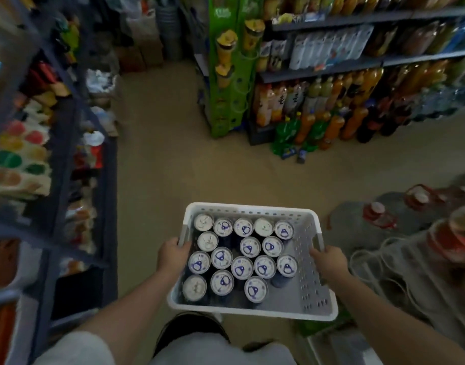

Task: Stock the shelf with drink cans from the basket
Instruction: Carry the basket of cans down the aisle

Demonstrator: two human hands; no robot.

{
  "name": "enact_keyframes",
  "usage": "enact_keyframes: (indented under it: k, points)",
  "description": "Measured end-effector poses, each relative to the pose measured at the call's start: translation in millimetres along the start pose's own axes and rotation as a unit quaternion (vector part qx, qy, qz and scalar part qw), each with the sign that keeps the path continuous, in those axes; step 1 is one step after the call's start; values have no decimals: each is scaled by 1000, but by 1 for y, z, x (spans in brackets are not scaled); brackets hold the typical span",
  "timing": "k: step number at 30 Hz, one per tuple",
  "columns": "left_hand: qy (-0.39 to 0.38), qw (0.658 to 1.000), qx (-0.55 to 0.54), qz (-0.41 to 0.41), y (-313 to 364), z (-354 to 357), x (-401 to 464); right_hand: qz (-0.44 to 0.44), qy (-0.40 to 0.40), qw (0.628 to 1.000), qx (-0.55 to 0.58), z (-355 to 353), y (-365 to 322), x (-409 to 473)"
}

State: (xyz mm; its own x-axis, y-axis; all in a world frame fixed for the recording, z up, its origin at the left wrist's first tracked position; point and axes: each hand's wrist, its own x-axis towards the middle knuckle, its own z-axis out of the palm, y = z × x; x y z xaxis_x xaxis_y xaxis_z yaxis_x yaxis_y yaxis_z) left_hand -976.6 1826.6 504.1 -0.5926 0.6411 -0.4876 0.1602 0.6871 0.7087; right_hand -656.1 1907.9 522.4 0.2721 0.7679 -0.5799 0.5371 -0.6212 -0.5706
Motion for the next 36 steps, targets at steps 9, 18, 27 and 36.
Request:
enact_keyframes:
  k: [9, 18, 27, 36]
  points:
    - [-92, 987, 94, 90, 243, 76, 179, 90, 35, 990, 98, -42, -145, 152]
    - [-140, 984, 84, 73, 415, 253, 326, 119, 102, 975, 156, -133, -243, 372]
    - [-232, 954, 136, 135, 604, 440, 382, 184, 189, 941, 212, -272, -288, 515]
    - [-299, 926, 198, 115, 697, 645, 421, 262, 250, 901, 240, -375, -269, 664]
